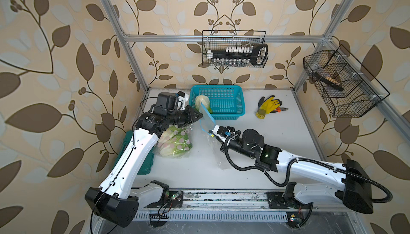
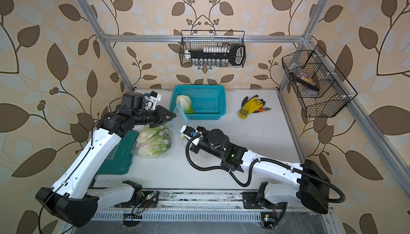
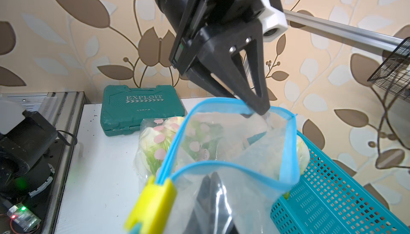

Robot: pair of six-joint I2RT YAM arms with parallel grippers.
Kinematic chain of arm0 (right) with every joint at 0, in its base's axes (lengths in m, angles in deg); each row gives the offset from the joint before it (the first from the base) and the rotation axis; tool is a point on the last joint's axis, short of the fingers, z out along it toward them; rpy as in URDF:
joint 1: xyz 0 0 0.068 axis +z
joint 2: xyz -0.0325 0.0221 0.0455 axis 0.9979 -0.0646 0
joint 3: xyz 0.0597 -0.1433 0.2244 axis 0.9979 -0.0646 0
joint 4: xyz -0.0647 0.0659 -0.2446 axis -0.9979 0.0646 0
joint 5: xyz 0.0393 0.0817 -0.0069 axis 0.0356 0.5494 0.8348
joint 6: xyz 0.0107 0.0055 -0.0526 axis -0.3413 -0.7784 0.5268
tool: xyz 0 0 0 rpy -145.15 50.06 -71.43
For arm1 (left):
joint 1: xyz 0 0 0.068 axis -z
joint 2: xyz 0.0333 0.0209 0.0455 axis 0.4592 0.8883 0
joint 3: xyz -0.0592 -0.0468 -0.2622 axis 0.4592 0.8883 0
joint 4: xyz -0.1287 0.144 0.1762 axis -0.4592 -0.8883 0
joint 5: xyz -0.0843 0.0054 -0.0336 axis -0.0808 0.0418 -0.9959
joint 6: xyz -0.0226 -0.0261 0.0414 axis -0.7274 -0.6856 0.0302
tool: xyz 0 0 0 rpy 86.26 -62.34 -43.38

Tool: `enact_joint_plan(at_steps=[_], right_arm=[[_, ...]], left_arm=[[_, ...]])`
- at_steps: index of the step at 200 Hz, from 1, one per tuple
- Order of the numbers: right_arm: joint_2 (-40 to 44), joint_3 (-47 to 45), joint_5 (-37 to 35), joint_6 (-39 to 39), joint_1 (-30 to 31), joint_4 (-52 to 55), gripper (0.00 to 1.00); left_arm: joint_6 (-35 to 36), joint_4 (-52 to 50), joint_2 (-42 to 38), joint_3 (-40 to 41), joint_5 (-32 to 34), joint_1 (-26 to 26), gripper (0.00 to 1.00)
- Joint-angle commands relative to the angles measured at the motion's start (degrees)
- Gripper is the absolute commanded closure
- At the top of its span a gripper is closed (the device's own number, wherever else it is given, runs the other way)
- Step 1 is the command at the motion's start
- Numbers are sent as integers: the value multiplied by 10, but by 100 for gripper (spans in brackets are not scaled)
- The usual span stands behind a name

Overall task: Put the chinese cabbages into a zipper bag and zip it
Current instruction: Open the zipper of the food storage bag at the center of the board, then adjust the Chinese cabbage in the basket.

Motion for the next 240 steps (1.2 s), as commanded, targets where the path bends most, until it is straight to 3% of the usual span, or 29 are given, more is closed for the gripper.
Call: enact_joint_plan(at_steps=[1,24,48,72,112,126,148,167,194,221,240], right_arm=[[5,30,-16,-32,3,28,92],[19,44,56,-85,-27,96,63],[36,40,163,-149,-88,143,46],[55,44,236,-188,-136,178,38],[31,90,288,-289,-212,202,34],[1,117,252,-328,-224,221,29],[-81,216,146,-342,-226,339,25],[-170,309,82,-368,-222,412,16],[-277,399,-5,-366,-216,423,10],[-385,512,-41,-351,-217,441,1],[-438,568,-60,-341,-203,432,0]], left_arm=[[36,10,-4,-8,0,3,100],[88,-21,-12,-17,71,3,100],[122,-37,-17,-7,106,2,100],[138,-29,-29,8,106,2,100],[184,-37,-41,17,133,1,100],[193,-34,-47,25,123,1,100],[209,-31,-76,28,134,0,100],[217,-78,-83,-4,209,-4,100],[210,-167,-81,-79,299,-4,100],[205,-204,-111,-135,400,-4,100],[208,-189,-140,-140,428,-4,100]])
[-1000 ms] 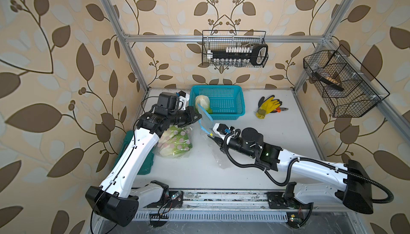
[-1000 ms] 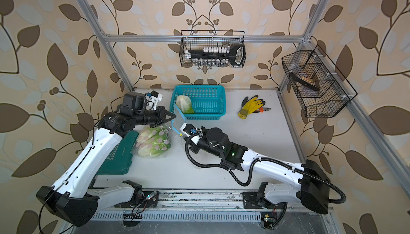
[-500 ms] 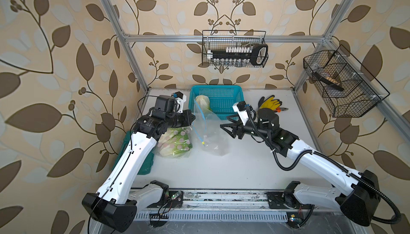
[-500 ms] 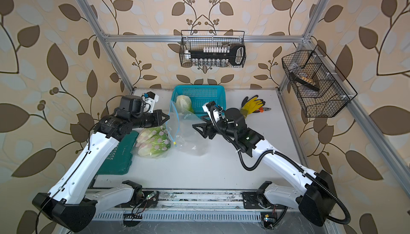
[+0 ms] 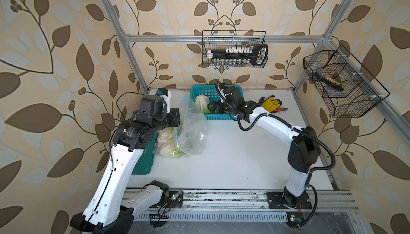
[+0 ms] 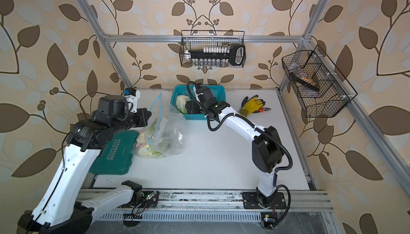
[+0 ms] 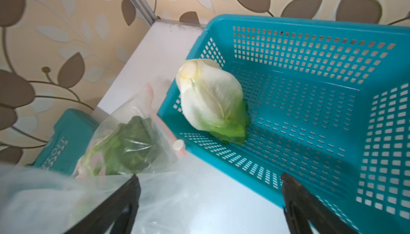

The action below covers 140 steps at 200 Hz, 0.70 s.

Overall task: Put the chinese cabbages into a zipper bag and zip it
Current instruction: Adjust the Chinese cabbage in the basket.

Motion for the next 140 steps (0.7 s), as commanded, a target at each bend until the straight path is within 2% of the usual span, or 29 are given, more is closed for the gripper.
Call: enact_joint_plan(at_steps=[1,54,97,119,129,140], right_arm=[[-46,67,-59,11,17,21,0],[-205,231,-115,18,30,30,0],[-285,290,-137,27,40,-7,1],[-272,271,-133,65,34,-39,16],[-244,238,-122,76,34,-59,28],[-199,183,-98,82,8,-93,41]], left_arm=[[10,-19,-44,-25,92,-3,100],[-6,19,-35,5,-23,-3,100],[0,32,-33,16,-45,-3,100],[4,31,-34,18,-47,-3,100],[4,35,-38,25,-48,-3,100],[3,41,-40,37,-51,-3,100]])
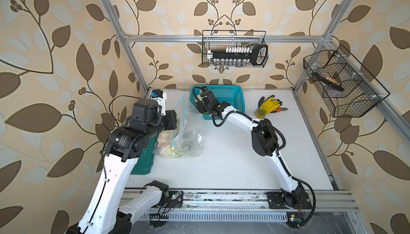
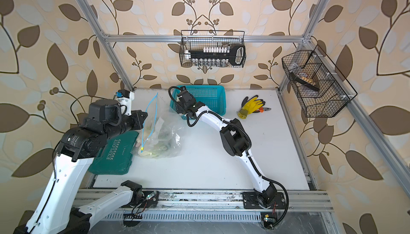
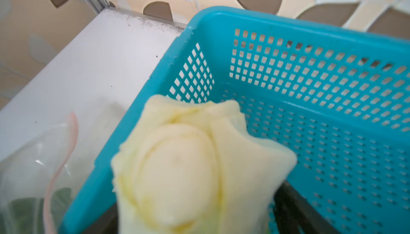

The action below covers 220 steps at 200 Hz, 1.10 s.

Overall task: Put the chinese cabbages into a zipper bag and zip it
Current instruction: Adjust the Chinese cabbage in the basket.

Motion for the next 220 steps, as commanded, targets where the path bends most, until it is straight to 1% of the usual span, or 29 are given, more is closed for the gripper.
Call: enact_joint_plan(at_steps=[1,12,23,41,73,88,107,131,144,164,182,203,220], right_arm=[[78,-72,24,32,-27,-66,42],[120,-127,52,31,-45,-90,52],[152,-174,96,21,-66,-100,58],[192,-251,161,-22,-100,-115,66],[255,-372,249,-103,-150,-141,68],[282,-414,284,-136,-174,-136,69],[321,-449,306,-135,-199,-97,69],[370,-477,313,-99,-236,-12,69],[395,-487,296,-65,-254,41,68],[426,-488,218,-4,-268,123,67],[435,-459,149,41,-264,173,66],[406,-387,50,86,-234,237,60],[355,-333,-16,113,-196,266,57]], left_arm=[[5,31,-14,14,-16,-3,100],[2,37,-14,21,-20,-3,100],[-2,47,-13,30,-27,-2,100],[-9,62,-8,41,-40,-3,100],[-16,79,2,41,-61,-2,100],[-16,81,3,38,-63,-2,100],[-14,86,4,40,-65,-3,100],[-16,89,5,43,-66,-3,100],[-18,93,3,49,-66,-3,100],[-19,95,3,55,-66,-3,100],[-23,100,7,58,-72,-3,100],[-28,104,10,57,-80,-2,100],[-31,106,10,60,-83,-2,100]])
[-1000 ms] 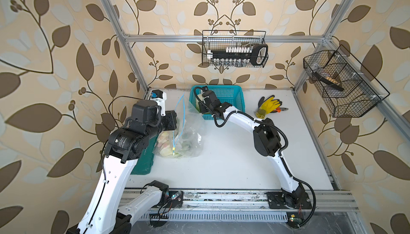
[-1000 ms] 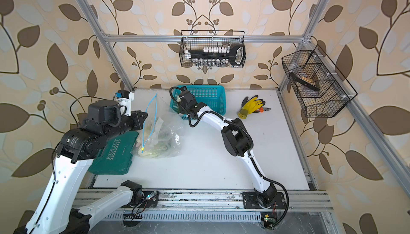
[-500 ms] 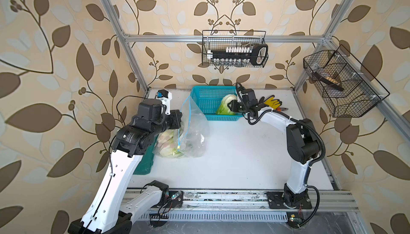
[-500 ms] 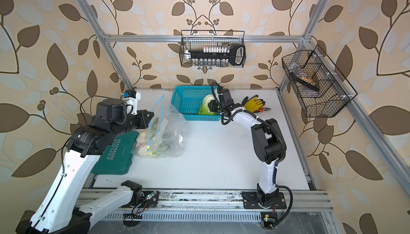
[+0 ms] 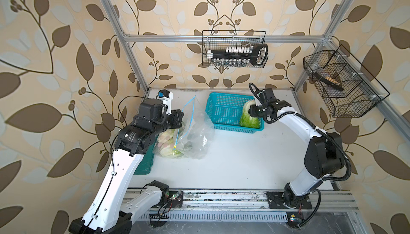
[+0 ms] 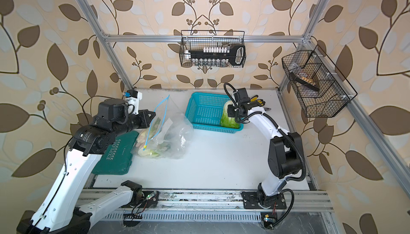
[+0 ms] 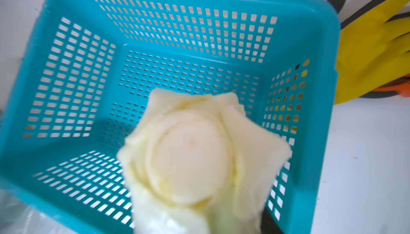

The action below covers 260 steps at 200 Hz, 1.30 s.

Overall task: Put the chinese cabbages into a zipper bag and zip it
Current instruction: Adjust the Chinese cabbage in the basket, then pick up the Chinese cabbage from the basket.

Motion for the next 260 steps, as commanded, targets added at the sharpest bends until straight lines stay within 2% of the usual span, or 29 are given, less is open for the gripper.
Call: enact_joint_plan(at_steps=[1,33,48,64,84,108,128,142,165,194,212,260], right_arm=[[-55,78,-132,73,49,81,57],[-179,173,-236,96,112,143,51],[-224,208,-246,123,136,144,42],[-258,253,-202,147,155,148,26],[-259,285,-86,155,162,137,11],[-190,236,3,167,157,72,2],[-123,174,64,156,132,43,1],[-73,114,95,113,100,8,1],[-8,26,140,-35,42,-32,6],[64,-90,131,-233,38,-126,9],[52,-110,152,-291,40,-160,10],[-85,-58,223,-307,55,-191,16]], left_arm=[[-12,28,-2,3,-18,-2,100],[-10,20,-10,0,-11,-2,100],[-7,13,-13,-2,-8,-2,100],[-6,9,-15,-5,-8,-2,100],[-9,8,-14,-6,-7,-2,100],[-8,8,-13,-6,-8,-2,100],[-8,13,-7,0,-16,-2,100],[-11,21,-2,5,-24,-2,100],[-19,36,7,12,-38,-1,100],[-24,48,20,18,-38,11,100],[-25,53,28,20,-34,28,100],[-30,56,56,4,-21,104,100]])
